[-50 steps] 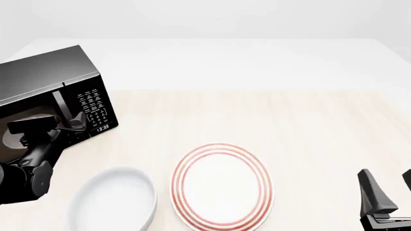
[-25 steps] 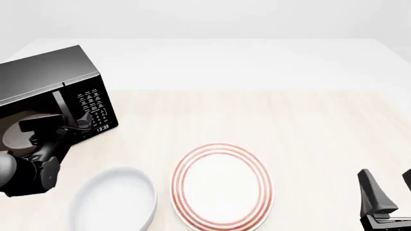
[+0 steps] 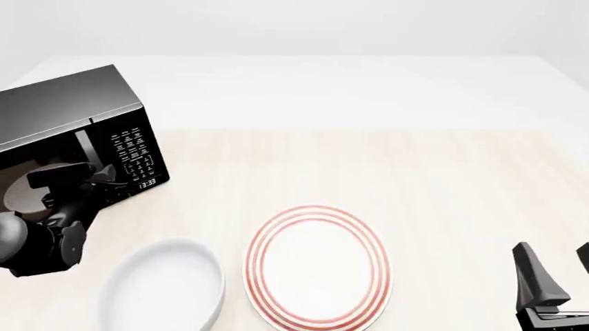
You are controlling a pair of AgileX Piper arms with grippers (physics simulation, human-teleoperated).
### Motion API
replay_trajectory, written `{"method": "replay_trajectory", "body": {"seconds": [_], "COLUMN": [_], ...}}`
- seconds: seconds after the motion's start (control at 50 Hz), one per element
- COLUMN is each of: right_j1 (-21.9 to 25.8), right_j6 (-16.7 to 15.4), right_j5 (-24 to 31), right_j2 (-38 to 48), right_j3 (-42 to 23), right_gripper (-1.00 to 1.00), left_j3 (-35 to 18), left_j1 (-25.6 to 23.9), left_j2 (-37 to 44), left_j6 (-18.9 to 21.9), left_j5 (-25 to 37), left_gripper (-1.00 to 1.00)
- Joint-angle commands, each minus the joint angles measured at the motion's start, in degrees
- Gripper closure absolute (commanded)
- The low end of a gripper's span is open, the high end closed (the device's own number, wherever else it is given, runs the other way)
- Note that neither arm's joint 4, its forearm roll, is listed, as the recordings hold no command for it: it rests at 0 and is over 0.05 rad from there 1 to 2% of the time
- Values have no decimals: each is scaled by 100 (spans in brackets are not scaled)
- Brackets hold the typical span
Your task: Open the microwave.
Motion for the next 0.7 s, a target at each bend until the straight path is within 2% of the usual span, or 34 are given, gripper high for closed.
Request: {"method": "replay_trajectory", "body": {"seconds": [0.02, 0.26, 0.7], "right_j1": [0, 0, 0], "right_j6": [0, 0, 0], "right_j5": [-1, 0, 0], "right_j2": [0, 0, 0], "right_j3": [0, 0, 0], "right_gripper": [-100, -100, -100], "left_j3": [-109, -72, 355], "left_j1": [-43, -133, -430], "left_j2": [164, -36, -624], "left_j6": [-55, 14, -8], "left_j5": [55, 90, -44], "left_gripper": [100, 100, 100]}}
